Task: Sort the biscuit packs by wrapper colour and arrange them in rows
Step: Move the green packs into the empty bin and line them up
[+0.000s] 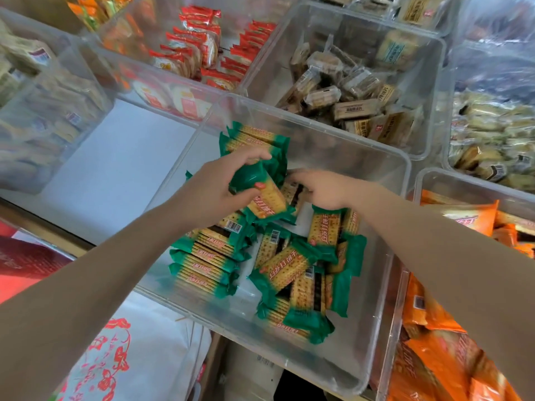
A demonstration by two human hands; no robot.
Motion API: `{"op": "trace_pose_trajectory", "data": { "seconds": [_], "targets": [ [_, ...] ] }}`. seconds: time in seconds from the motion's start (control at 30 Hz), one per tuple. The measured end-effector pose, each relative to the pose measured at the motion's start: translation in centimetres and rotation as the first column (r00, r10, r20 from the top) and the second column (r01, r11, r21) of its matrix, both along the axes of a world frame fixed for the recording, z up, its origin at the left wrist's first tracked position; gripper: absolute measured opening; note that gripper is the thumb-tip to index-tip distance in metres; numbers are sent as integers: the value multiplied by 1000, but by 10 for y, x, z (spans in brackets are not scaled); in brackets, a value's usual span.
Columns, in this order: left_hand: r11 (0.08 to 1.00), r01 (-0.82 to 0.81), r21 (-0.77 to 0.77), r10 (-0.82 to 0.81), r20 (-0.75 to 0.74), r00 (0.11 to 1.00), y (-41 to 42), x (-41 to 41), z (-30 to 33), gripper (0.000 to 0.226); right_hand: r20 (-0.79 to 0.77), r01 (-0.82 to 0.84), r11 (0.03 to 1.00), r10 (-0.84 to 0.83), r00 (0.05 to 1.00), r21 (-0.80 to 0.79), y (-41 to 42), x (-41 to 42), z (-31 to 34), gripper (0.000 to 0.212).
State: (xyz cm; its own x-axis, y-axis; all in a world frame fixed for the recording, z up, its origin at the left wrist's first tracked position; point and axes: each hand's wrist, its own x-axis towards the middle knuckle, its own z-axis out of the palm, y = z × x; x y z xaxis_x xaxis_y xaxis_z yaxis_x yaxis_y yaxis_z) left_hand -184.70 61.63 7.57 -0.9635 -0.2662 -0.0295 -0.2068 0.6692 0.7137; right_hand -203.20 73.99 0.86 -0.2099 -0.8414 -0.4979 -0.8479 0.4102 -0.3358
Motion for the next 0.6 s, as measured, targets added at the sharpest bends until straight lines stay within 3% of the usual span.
{"op": "trace_pose_trajectory", "data": {
  "seconds": [0.1,0.2,0.3,0.37,0.47,0.6],
  "targets": [
    [1000,-14,1,14,-26,1000,-3,3,-6,34,-196,-166,986,169,966,31,-3,3,-6,58],
    [999,-37,-39,36,-2,999,-3,0,-14,33,-398,-274,947,320,860,171,0,5,0,51],
    [999,-44,-31,45,13,999,1,-5,-18,31,-434,-260,927,359,827,270,3,3,6,58],
    [999,-53,-12,53,19,998,6,-10,-21,31,-383,-191,949,278,881,250,6,0,6,60],
    [997,-76,31,75,14,997,7,-17,-24,33,-214,48,992,-22,977,119,9,-5,17,44],
    [998,20,53,-20,-8,1000,-1,-19,-22,33,4,277,955,-278,960,-105,17,-18,49,21]
  ]
}}
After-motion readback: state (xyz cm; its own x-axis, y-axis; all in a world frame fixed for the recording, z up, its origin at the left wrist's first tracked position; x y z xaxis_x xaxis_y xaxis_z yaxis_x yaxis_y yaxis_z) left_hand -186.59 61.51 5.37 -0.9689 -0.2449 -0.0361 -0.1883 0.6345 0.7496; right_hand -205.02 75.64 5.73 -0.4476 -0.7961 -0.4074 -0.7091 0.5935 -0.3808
